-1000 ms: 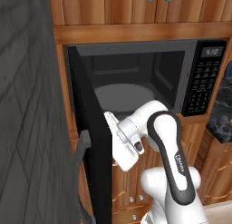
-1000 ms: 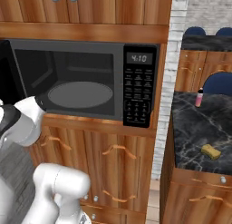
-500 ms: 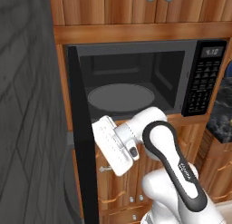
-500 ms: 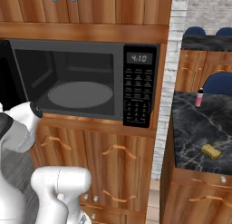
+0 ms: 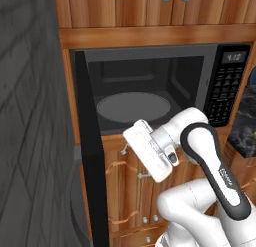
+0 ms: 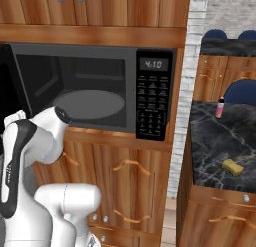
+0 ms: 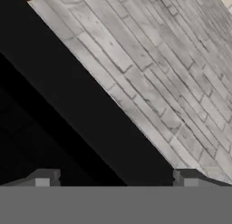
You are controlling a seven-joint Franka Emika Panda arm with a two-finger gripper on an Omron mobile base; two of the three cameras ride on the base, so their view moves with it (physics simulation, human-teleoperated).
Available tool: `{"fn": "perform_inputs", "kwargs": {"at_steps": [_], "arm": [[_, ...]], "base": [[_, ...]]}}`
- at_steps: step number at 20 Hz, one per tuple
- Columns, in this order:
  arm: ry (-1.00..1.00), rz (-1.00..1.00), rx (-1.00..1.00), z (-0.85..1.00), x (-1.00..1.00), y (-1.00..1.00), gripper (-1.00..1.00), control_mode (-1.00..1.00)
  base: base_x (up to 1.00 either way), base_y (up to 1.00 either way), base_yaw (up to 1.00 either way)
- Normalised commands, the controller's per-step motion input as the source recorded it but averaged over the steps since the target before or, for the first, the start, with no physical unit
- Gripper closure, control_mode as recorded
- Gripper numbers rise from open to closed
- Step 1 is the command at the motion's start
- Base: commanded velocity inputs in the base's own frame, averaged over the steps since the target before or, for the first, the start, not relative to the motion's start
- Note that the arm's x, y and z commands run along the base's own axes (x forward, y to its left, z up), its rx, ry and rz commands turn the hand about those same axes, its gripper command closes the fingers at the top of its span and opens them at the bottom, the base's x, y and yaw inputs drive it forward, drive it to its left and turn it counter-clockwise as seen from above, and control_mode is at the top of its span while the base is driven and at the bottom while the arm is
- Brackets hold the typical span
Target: Place the sponge inside the microwave to prepare for sanitizing.
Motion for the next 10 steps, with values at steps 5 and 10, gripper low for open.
{"fn": "perform_inputs", "kwargs": {"at_steps": [5,10], "arm": [[-0.32,0.02,-0.33,0.13,0.04,-0.80,-1.00,-1.00],[-0.05,-0.02,-0.13,-0.39,0.32,-0.70,-1.00,-1.00]], "base": [[0.00,0.00,0.00],[0.00,0.00,0.00]]}}
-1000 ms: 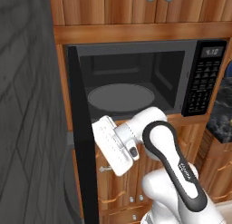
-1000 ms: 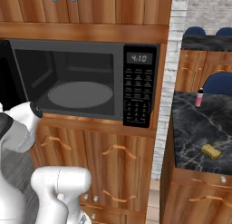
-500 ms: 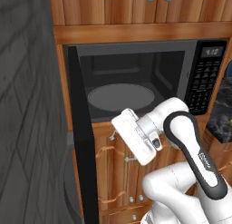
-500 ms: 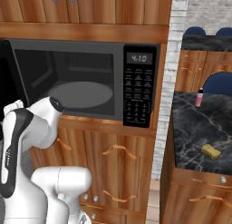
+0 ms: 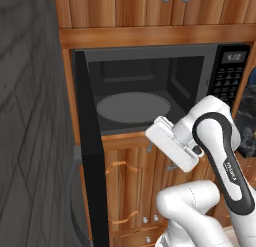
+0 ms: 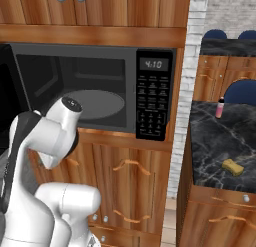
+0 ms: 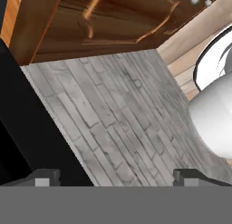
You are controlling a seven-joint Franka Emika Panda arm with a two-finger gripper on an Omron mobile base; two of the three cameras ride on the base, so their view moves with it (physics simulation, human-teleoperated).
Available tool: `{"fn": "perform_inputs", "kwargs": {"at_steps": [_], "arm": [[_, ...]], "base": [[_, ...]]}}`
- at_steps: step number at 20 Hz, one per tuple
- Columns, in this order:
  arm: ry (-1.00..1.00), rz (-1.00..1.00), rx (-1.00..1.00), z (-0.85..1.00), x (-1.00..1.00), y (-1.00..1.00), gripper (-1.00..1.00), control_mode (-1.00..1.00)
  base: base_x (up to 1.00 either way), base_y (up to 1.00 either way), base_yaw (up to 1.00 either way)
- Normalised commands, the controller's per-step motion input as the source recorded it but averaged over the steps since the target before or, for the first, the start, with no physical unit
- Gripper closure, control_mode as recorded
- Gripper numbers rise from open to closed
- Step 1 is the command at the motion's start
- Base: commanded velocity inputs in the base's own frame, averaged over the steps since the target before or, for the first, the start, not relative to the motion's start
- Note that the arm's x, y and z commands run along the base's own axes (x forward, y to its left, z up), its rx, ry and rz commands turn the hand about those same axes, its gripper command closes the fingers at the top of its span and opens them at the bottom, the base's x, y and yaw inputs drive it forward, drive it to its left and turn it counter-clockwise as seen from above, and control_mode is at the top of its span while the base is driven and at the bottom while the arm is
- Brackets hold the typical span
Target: Place the sponge inside the microwave to prepare for sanitizing.
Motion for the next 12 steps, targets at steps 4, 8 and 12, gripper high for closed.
{"fn": "perform_inputs", "kwargs": {"at_steps": [4,8,12], "arm": [[0.16,0.00,0.07,0.33,0.03,-0.72,-1.00,-1.00],[0.06,0.00,0.15,0.14,0.00,-0.97,-1.00,-1.00],[0.02,0.00,0.08,0.06,0.04,-0.91,-1.00,-1.00]], "base": [[0.00,0.00,0.00],[0.00,0.00,0.00],[0.00,0.00,0.00]]}}
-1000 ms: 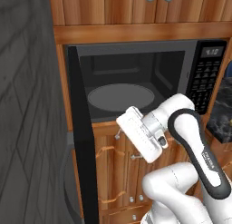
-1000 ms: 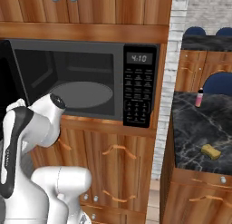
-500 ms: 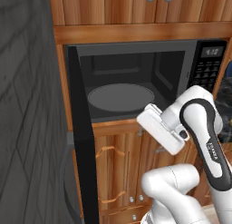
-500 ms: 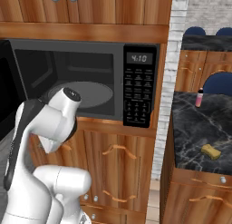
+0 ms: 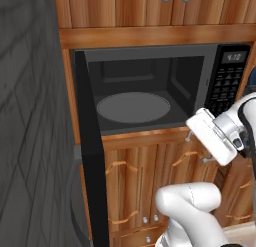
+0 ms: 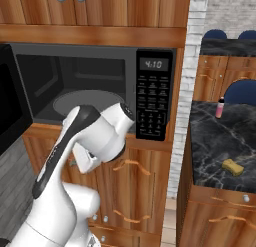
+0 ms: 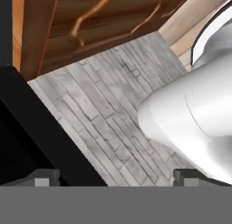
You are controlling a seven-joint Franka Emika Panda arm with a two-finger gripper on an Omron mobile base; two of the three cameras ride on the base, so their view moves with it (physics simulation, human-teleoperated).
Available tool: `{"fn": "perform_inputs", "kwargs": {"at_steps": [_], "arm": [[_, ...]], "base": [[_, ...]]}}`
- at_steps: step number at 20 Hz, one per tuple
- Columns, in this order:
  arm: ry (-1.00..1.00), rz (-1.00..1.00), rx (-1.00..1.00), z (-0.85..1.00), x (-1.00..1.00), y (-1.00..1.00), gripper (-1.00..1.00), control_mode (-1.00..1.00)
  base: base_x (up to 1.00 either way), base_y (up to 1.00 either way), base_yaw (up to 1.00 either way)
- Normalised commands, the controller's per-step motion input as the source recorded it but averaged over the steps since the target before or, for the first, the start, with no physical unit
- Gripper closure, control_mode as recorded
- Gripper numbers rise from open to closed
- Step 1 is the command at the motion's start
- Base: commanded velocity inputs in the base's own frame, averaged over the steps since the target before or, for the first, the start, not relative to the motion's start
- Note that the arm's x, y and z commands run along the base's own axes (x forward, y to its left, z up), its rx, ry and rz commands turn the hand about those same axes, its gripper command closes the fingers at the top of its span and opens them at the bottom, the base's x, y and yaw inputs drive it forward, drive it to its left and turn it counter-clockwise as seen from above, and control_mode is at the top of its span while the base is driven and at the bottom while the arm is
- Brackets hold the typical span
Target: Place the sponge inside the microwave to prepare for sanitizing.
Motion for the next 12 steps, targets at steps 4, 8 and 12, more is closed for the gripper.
{"fn": "perform_inputs", "kwargs": {"at_steps": [4,8,12], "arm": [[-0.02,0.09,0.00,-0.12,0.50,-0.87,-1.00,-1.00],[-0.16,0.17,-0.08,0.01,0.13,-0.64,-1.00,-1.00],[-0.01,0.04,-0.36,0.02,0.04,-0.54,-1.00,-1.00]], "base": [[0.00,0.00,0.00],[0.00,0.00,0.00],[0.00,0.00,0.00]]}}
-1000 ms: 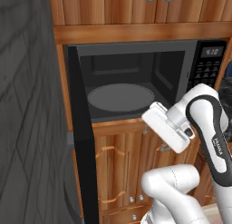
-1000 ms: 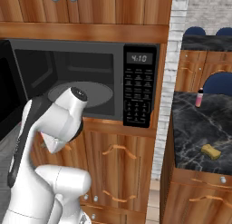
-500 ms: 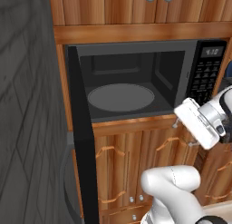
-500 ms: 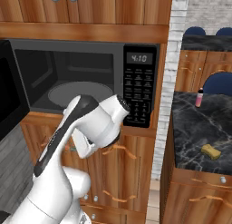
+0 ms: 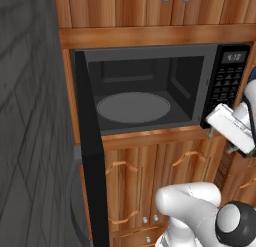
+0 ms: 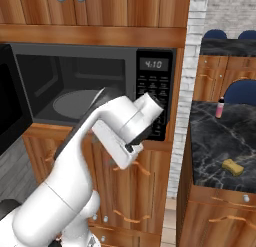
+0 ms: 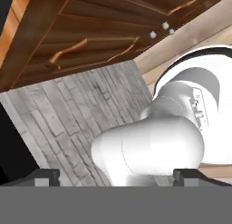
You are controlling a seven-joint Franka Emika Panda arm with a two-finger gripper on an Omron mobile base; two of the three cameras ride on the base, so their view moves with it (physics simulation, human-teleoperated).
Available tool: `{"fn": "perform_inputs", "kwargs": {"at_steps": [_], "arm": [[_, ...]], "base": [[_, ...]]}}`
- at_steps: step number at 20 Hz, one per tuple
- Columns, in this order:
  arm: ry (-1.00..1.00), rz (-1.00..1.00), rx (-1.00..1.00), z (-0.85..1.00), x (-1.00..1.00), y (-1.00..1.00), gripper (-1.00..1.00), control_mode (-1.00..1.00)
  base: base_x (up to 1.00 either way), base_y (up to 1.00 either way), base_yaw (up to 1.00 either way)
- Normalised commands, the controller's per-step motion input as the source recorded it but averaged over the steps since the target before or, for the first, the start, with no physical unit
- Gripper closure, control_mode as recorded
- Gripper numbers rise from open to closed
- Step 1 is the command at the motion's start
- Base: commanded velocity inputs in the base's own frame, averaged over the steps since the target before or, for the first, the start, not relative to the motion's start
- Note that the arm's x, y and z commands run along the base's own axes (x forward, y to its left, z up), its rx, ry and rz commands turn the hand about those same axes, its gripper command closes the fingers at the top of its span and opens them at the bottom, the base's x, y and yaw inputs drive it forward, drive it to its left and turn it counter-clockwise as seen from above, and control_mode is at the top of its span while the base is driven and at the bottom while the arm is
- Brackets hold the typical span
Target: Place the sponge inside the microwave to prepare for sanitizing.
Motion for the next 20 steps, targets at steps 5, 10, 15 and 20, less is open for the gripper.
{"fn": "perform_inputs", "kwargs": {"at_steps": [5,10,15,20], "arm": [[-0.04,0.00,-0.29,0.01,0.04,-0.75,-1.00,-1.00],[-0.07,0.03,-0.19,-0.04,0.15,-0.86,-1.00,-1.00],[-0.18,0.08,-0.27,0.05,0.10,-0.82,-1.00,-1.00],[-0.27,0.15,-0.26,0.00,0.12,-0.73,-1.00,-1.00]], "base": [[0.00,0.00,0.00],[0.00,0.00,0.00],[0.00,0.00,0.00],[0.00,0.00,0.00]]}}
